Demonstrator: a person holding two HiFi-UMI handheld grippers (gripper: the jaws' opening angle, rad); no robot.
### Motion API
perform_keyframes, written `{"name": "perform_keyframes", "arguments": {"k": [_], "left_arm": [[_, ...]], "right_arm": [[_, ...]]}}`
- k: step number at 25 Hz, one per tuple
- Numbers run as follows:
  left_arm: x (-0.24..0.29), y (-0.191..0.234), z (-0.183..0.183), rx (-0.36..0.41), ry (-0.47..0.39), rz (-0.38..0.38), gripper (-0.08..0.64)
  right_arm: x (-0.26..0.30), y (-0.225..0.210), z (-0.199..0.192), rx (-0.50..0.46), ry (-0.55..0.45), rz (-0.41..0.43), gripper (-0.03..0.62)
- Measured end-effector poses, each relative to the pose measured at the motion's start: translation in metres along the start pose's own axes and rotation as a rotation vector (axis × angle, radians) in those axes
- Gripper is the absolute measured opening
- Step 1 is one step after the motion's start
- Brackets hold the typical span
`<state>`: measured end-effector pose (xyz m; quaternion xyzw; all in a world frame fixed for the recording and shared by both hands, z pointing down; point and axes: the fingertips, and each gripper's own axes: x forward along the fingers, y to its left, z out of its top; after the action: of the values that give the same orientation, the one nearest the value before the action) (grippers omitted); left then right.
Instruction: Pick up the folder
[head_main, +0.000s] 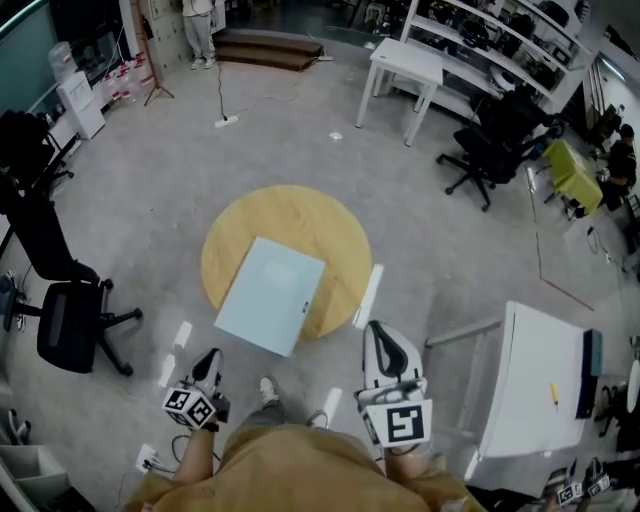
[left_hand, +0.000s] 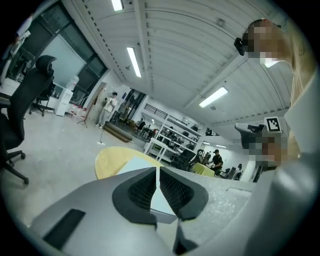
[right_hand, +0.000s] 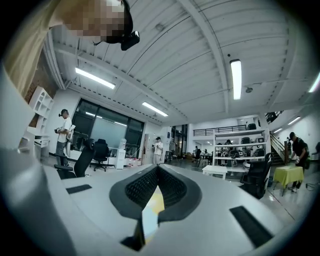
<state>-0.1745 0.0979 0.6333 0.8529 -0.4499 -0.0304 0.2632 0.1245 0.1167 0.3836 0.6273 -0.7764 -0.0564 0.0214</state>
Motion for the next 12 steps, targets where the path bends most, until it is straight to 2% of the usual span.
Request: {"name": "perform_keyframes", "arguments": {"k": [6, 12], "left_arm": [[0.026, 0.062, -0.016, -0.042, 0.078, -0.021, 0.009], [0.057, 0.111, -0.007, -0.084, 0.145, -0.039, 0.012]], "right_arm": [[0.050, 0.018, -0.010, -0.018, 0.021, -0.028, 0.000], [0.112, 0.025, 0.000, -0.034, 0.027, -0.064, 0.000]]}}
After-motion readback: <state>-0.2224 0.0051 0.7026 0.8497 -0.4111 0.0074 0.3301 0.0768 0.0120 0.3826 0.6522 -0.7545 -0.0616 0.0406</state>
